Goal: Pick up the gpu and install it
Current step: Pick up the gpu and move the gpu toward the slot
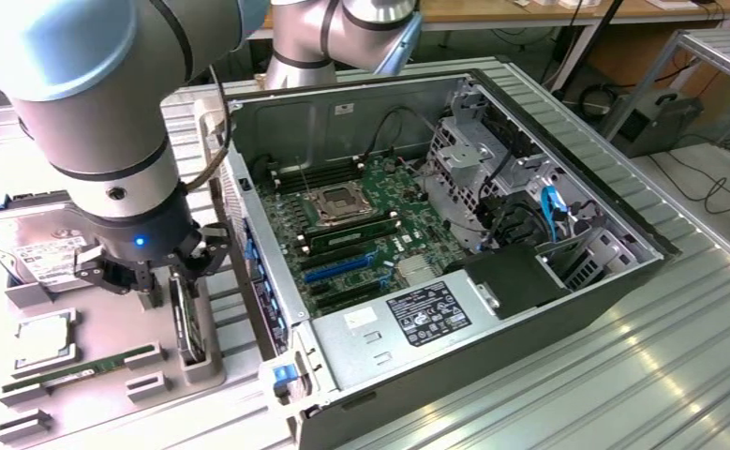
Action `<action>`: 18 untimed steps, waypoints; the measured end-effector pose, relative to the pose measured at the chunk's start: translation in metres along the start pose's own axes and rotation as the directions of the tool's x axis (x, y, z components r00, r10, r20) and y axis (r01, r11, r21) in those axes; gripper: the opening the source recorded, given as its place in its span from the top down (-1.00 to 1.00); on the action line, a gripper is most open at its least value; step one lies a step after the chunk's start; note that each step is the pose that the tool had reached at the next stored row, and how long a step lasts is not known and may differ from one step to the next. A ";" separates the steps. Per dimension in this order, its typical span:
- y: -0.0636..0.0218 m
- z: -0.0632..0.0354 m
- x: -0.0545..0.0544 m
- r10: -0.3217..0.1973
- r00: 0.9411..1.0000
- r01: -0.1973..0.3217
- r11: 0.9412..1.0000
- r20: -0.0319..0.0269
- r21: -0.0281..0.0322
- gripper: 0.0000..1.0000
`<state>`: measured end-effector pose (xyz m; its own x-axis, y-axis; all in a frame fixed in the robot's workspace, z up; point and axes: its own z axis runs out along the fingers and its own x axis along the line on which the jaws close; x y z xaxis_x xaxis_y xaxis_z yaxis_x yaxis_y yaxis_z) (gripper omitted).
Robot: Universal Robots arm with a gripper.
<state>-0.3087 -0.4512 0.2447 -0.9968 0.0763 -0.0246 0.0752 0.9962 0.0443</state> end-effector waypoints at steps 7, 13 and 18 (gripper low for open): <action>0.0014 -0.0118 0.000 0.000 1.000 0.000 1.000 0.000 0.000 0.47; 0.0020 -0.0193 0.000 0.000 1.000 0.000 1.000 0.000 0.000 0.47; 0.0023 -0.0234 -0.001 0.000 1.000 0.000 1.000 0.000 0.000 0.47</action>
<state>-0.3086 -0.4500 0.2682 -0.9968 0.0761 -0.0246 0.0750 0.9962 0.0438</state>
